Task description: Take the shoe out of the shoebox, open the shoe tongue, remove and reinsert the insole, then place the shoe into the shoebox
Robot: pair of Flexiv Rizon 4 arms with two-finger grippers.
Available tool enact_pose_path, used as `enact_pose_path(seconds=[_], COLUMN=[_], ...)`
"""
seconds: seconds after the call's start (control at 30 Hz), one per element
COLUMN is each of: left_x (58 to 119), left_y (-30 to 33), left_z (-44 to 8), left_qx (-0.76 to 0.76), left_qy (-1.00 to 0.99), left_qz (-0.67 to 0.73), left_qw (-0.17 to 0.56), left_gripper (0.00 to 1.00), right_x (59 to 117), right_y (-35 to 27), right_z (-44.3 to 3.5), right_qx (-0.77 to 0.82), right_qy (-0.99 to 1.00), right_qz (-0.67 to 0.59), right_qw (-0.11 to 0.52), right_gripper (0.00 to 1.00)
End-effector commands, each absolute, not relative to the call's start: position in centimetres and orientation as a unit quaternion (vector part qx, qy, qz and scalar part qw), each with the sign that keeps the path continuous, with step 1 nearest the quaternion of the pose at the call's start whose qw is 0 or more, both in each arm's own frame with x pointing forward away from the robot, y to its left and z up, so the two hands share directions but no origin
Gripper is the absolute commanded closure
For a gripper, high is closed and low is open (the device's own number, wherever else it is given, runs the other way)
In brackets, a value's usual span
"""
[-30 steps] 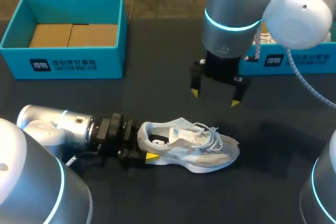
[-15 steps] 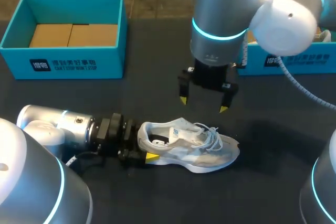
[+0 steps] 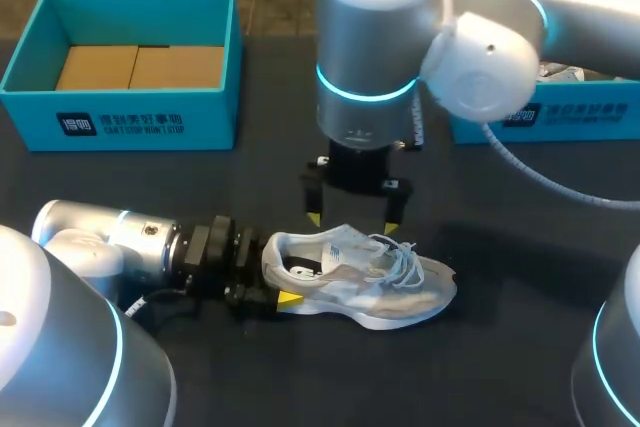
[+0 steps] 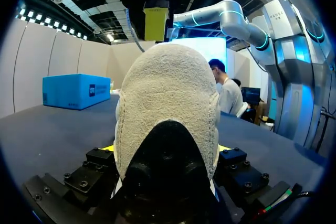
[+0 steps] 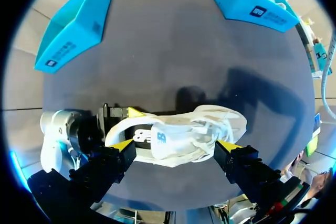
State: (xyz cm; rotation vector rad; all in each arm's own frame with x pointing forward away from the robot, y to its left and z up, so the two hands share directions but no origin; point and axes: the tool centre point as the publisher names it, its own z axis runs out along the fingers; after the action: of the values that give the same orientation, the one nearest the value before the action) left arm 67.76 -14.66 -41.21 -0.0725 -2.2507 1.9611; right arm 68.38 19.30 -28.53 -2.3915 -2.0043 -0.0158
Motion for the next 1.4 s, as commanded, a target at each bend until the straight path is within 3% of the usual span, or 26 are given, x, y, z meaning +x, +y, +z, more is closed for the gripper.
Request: enact_pose_path(seconds=[0.03,0.63,1.4], left_x=[67.7,67.7,67.7], left_y=[-14.8,-14.8,-14.8], left_z=[-41.3,-41.3,-41.3], left_qx=[-0.023,-0.023,-0.023], left_qy=[-0.752,-0.752,-0.752], left_qz=[0.655,0.655,0.655], left_qw=[0.076,0.076,0.076], left_gripper=[1.0,1.0,1.0], right_x=[68.7,66.7,66.6], right_y=[23.9,23.6,19.7], right_z=[-29.2,-32.0,-34.5], right_qx=[-0.831,-0.842,-0.862], right_qy=[-0.526,-0.484,-0.459], right_qz=[0.144,0.192,0.148], right_qw=[-0.11,-0.141,-0.154], right_gripper=[0.0,0.0,0.0])
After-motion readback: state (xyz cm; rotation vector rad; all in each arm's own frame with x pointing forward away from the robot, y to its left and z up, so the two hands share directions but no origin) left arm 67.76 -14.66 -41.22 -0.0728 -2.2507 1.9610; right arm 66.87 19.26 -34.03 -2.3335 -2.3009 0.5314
